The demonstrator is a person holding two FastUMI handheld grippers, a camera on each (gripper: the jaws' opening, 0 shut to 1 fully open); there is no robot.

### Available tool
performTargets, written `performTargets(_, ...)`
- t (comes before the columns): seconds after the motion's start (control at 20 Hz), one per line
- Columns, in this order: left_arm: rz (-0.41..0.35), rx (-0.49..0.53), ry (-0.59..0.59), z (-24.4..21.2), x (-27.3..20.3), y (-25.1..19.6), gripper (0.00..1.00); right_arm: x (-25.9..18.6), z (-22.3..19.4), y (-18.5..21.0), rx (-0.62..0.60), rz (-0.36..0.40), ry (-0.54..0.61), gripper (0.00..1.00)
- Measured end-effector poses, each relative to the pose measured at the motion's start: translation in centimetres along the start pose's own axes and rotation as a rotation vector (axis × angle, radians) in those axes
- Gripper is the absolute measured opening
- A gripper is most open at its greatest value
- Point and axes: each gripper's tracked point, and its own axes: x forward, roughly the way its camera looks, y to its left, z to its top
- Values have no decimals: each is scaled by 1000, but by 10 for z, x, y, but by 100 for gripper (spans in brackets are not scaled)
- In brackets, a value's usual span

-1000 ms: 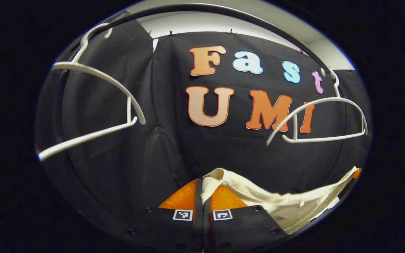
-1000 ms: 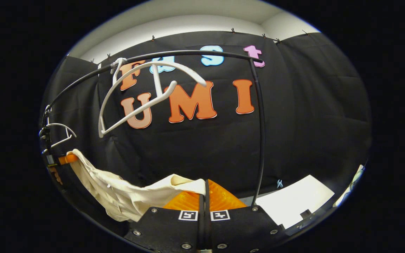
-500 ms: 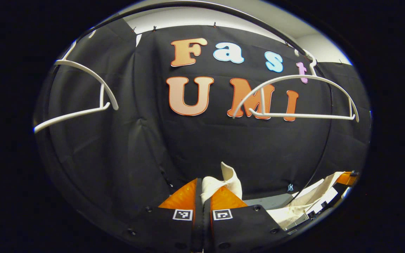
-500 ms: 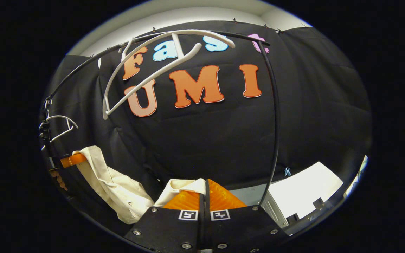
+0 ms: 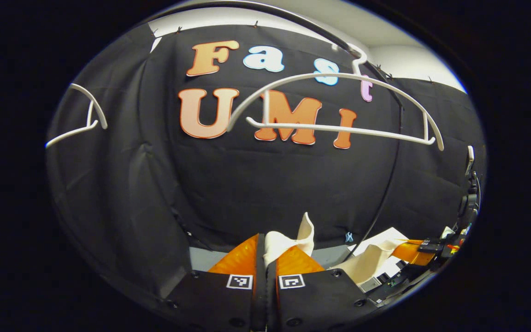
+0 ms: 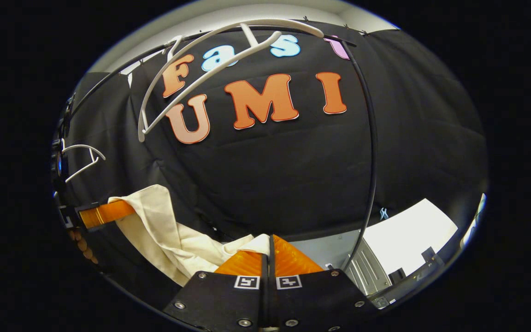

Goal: Grasp the clothes on the hanger with both hands and then place them into the laundry hamper below.

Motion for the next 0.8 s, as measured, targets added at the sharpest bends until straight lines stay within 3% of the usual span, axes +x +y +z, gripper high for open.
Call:
performTargets(0.35, -81, 16, 107, -45, 16, -43, 7, 5, -36, 2, -23, -6, 55, 0)
performTargets(0.8, -89, 33, 340, -133, 42, -51, 7, 29, -122, -25, 16, -55, 215, 0)
